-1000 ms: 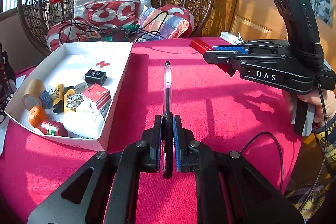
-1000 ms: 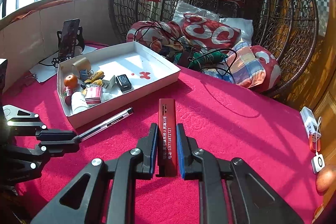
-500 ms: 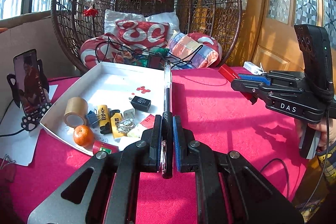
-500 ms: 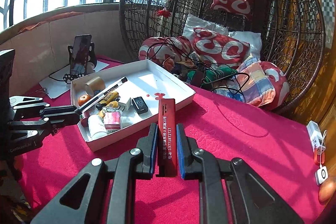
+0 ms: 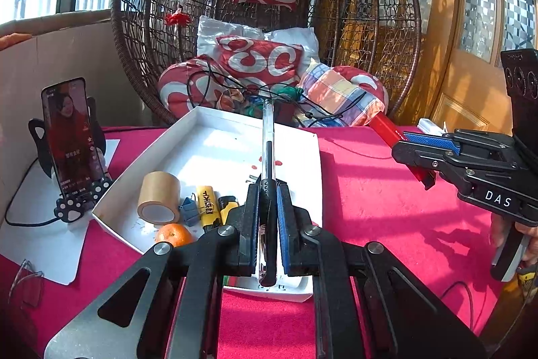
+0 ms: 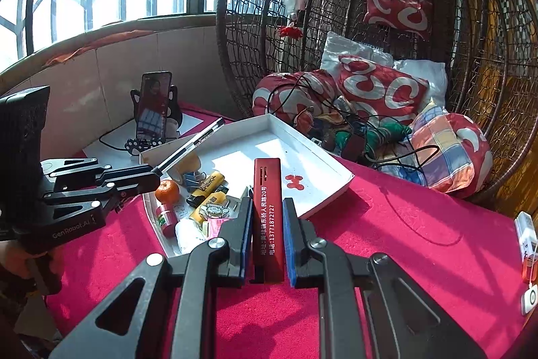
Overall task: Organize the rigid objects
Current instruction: 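Place the pen in the tray with the left tool while the right tool places the red stick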
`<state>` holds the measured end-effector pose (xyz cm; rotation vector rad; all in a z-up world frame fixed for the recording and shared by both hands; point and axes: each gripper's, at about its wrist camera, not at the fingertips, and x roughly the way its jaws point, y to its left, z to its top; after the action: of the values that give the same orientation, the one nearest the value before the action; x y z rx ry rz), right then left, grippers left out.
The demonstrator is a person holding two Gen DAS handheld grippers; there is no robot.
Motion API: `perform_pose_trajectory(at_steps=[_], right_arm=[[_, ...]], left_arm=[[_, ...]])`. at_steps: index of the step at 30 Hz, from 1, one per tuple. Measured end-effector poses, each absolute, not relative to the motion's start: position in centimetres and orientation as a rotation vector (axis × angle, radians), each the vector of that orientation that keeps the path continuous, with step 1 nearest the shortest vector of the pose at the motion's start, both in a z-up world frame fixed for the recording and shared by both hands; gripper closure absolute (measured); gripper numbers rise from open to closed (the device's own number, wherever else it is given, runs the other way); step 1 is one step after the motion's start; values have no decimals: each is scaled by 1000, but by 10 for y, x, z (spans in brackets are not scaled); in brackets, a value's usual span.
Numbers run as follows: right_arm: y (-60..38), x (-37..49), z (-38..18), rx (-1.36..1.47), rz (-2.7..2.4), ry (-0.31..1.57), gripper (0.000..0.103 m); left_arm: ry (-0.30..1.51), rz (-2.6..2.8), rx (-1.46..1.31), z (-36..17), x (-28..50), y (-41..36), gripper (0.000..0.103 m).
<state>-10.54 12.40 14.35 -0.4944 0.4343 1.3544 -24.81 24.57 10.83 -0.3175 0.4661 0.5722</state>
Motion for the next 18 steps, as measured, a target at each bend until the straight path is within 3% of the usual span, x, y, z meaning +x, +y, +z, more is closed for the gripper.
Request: perform_pose_trajectory(at_steps=[18], right_arm=[[222, -90, 112, -381, 1385, 678, 88]], left_arm=[[528, 748, -433, 83, -203, 332, 94]])
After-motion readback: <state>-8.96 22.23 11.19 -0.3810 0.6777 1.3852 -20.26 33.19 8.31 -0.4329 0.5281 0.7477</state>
